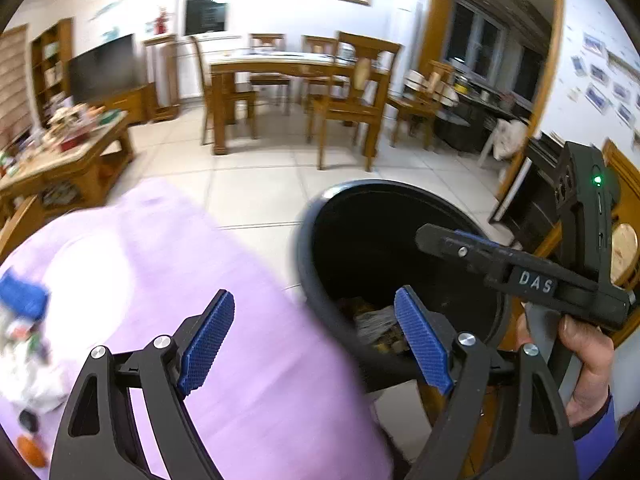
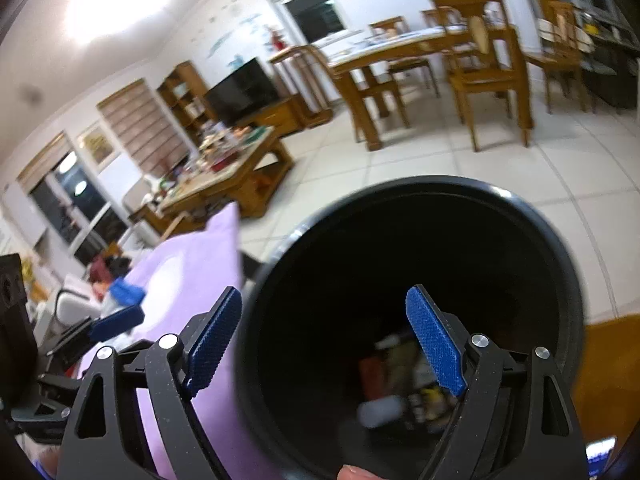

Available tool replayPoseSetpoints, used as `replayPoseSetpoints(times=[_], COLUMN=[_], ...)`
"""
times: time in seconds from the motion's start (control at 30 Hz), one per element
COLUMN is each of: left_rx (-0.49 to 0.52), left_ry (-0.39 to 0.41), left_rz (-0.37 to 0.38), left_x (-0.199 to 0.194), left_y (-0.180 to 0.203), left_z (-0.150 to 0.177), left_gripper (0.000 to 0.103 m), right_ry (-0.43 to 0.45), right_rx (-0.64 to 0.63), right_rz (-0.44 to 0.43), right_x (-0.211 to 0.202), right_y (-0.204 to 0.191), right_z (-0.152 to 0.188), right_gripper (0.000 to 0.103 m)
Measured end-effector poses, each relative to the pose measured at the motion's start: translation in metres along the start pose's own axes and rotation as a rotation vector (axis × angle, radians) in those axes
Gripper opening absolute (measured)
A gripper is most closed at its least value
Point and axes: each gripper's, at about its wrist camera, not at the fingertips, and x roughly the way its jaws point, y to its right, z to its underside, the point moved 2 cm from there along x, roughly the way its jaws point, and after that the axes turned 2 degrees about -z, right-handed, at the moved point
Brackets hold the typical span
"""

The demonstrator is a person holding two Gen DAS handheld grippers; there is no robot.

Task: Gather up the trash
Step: 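Grasp the orange with left gripper while right gripper grasps white tissue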

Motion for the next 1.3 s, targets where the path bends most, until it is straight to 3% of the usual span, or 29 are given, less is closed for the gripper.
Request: replayPoseSetpoints(times=[0.17, 0.27, 0.5, 0.57, 0.63, 0.83, 0.9, 0.97, 1.0, 1.03, 1.1, 1.13, 1.3], left_rx=[-0.084, -0.134, -0.282, -0.286, -0.283, -0.318, -0.307, -0.313, -0.32, -0.323, -0.33, -0.334, -0.349], left_ry=[0.005, 0.001, -0.079, -0.122, -0.16, -0.181, -0.181, -0.178, -0.175, -0.172, -0.16, -0.155, -0.142], left_rz=[-0.094, -0.187, -0.333, -0.342, -0.327, -0.293, -0.29, -0.268, -0.252, -0.245, -0.238, -0.235, -0.237], left_x=[-0.041, -0.068, -0.102, -0.1, -0.095, -0.087, -0.088, -0.086, -0.086, -0.086, -0.087, -0.088, -0.093], left_y=[-0.071, -0.117, -0.208, -0.221, -0.229, -0.238, -0.239, -0.243, -0.245, -0.246, -0.246, -0.247, -0.246], left_z=[0.028, 0.056, 0.118, 0.126, 0.134, 0.14, 0.144, 0.142, 0.142, 0.142, 0.143, 0.144, 0.15], left_gripper=[0.082, 0.082, 0.081, 0.08, 0.069, 0.058, 0.054, 0.044, 0.039, 0.038, 0.037, 0.037, 0.036], right_ry=[-0.053, -0.098, -0.229, -0.264, -0.3, -0.356, -0.368, -0.393, -0.392, -0.382, -0.37, -0.38, -0.36], right_rx=[-0.108, -0.189, -0.399, -0.453, -0.501, -0.605, -0.637, -0.675, -0.682, -0.697, -0.717, -0.714, -0.7], right_rz=[-0.08, -0.134, -0.249, -0.263, -0.27, -0.217, -0.194, -0.177, -0.189, -0.177, -0.172, -0.184, -0.203], right_x=[0.032, 0.053, 0.106, 0.12, 0.138, 0.186, 0.196, 0.206, 0.207, 0.206, 0.205, 0.204, 0.193], right_y=[-0.082, -0.137, -0.266, -0.296, -0.325, -0.367, -0.373, -0.378, -0.381, -0.383, -0.384, -0.383, -0.377], right_z=[0.004, 0.014, 0.051, 0.066, 0.079, 0.095, 0.101, 0.107, 0.109, 0.11, 0.11, 0.11, 0.111], right_gripper=[0.084, 0.084, 0.084, 0.084, 0.084, 0.083, 0.072, 0.046, 0.042, 0.04, 0.024, 0.011, 0.005])
